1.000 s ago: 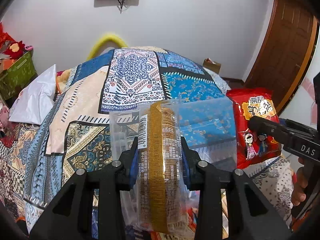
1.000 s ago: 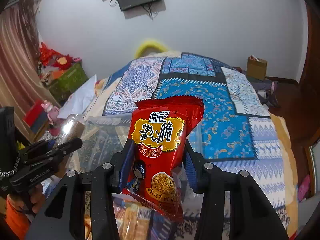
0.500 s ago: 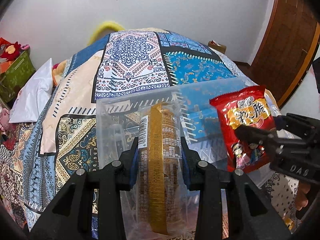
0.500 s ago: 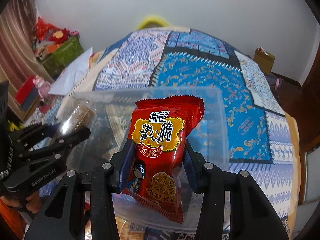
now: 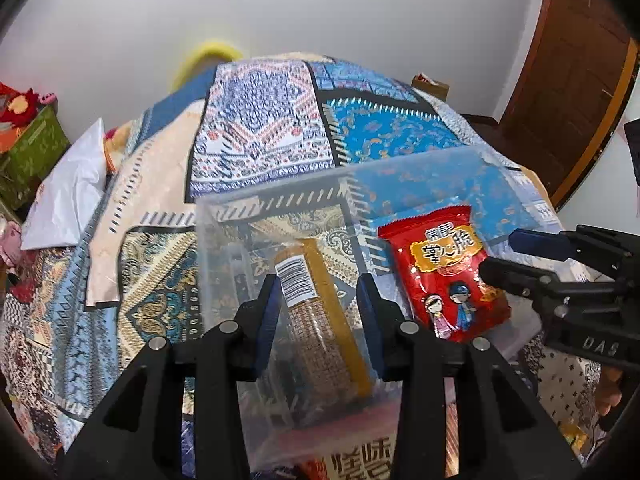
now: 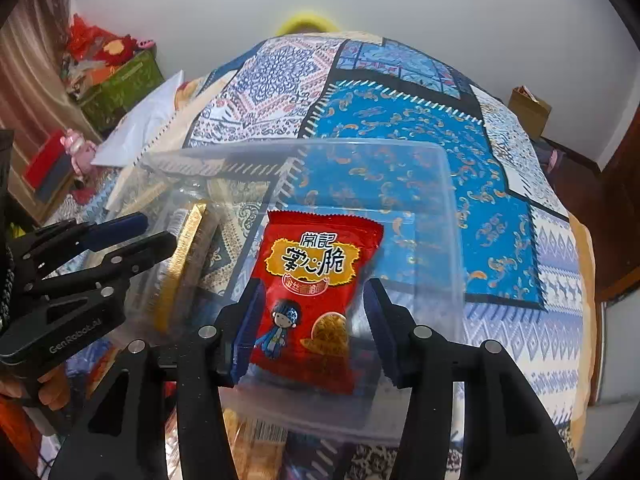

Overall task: Organize snacks
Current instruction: 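Lift both snacks and lower them into the clear box, opening both tools, then grasp the green-sealed biscuit bag with the left tool while the right tool grasps the cracker bag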

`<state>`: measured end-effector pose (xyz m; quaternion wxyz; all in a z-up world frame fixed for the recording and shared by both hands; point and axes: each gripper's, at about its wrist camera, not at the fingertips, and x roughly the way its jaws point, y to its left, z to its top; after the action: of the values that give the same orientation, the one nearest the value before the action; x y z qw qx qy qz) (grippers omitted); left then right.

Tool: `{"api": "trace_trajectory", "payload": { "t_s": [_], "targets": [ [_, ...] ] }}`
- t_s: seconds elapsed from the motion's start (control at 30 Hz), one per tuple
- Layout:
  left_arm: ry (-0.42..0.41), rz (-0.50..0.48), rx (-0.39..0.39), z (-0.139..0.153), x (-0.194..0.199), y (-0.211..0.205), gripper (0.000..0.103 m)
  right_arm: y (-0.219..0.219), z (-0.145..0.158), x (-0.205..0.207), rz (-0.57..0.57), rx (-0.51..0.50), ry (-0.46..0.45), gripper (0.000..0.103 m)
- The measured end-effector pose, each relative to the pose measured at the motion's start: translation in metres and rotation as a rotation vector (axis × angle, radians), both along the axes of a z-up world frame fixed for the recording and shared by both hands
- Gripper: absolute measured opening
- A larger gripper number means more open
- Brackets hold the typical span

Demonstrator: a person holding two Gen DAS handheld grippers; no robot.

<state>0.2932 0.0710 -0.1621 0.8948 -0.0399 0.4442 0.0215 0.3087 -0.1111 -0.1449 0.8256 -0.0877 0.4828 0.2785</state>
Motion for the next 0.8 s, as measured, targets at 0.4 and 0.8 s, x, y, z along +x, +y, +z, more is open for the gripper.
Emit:
{"api": "trace_trajectory", "payload": {
  "t_s": [0.4,0.8],
  "targets": [
    [-0.136,0.017,0.015,0.064,-0.067,-0.001,0.06,-0.037,0.067,-0.055,-0.041,0.075,-0.163,0.059],
    [-0.137,-0.003,0.014,0.067,-0.153,-0.013,0.07,-0.075,0.092,-0.132,-0.065,0.127,-0.251,0.073]
  ]
}}
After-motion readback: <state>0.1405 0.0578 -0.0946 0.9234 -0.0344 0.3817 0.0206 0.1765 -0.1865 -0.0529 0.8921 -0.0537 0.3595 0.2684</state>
